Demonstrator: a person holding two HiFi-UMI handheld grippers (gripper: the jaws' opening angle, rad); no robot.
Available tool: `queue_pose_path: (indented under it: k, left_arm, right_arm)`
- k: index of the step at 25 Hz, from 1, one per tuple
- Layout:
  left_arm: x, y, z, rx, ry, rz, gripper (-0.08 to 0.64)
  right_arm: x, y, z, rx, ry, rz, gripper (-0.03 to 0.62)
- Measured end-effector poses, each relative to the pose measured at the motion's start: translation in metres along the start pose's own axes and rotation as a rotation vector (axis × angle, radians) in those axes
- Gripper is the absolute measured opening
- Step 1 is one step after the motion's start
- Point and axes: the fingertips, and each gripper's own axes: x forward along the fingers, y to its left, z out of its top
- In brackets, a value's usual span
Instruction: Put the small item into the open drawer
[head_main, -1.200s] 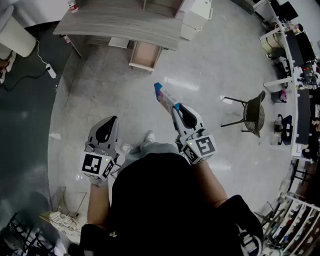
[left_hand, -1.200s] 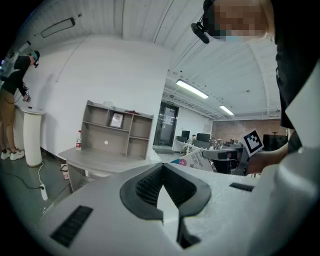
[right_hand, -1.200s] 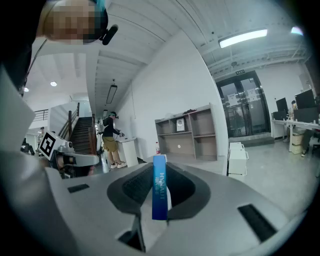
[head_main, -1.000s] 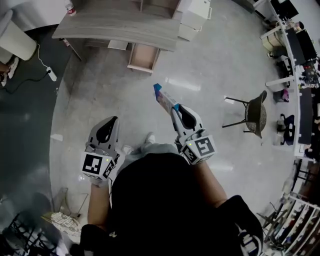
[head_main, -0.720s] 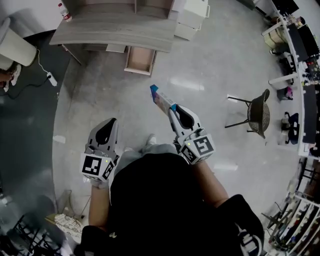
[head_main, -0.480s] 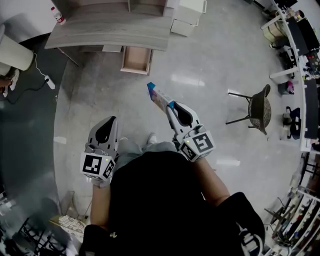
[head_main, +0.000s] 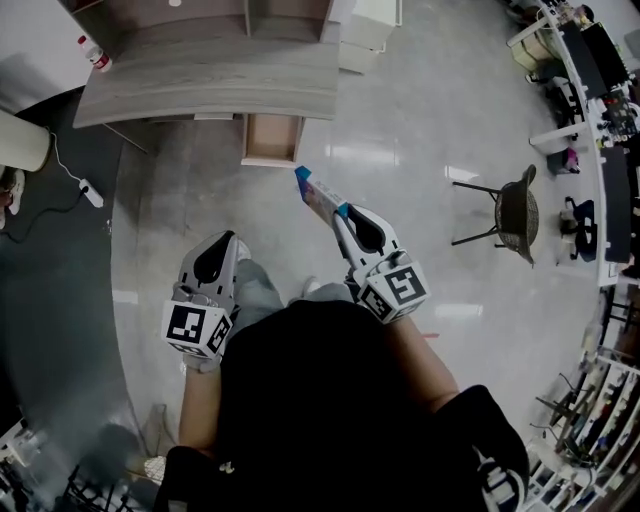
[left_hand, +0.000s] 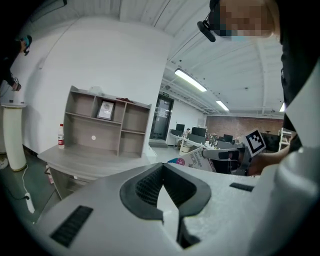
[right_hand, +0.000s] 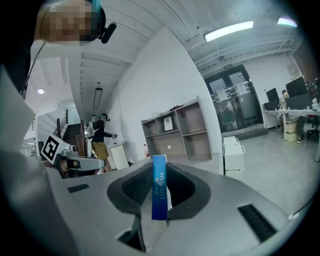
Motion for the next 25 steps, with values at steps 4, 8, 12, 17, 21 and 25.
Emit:
queue_pose_path:
  k: [4,8,12,17,21,25]
  left_arm:
    - [0.015,0.044,0.011,0.0,0.024,-0.059,0.002]
    - [0.026,0.082,0.017,0.0,0.045,-0.115,0.002]
    - [0.033,0.108,0.025,0.001,0.054,-0.159,0.002]
    - [0.035,0.139,0.03,-0.004,0.065,-0.207,0.002]
    - [0.032,0.157,0.026,-0.002,0.085,-0.23,0.002]
    - [0.029,0.173,0.024,-0.02,0.095,-0.208,0.002]
  right_arm:
    - [0.039,0.005,0.003,0.01,0.013,-0.064,0.089]
    - [0.072,0.009,0.005,0.033,0.007,-0.129,0.089]
    - [0.095,0.011,0.006,0.036,0.027,-0.179,0.089]
    - [0.126,0.018,0.001,0.025,0.055,-0.23,0.089]
    - [0.146,0.02,-0.007,0.008,0.086,-0.251,0.089]
    - [0.162,0.02,-0.014,0.005,0.118,-0.247,0.089]
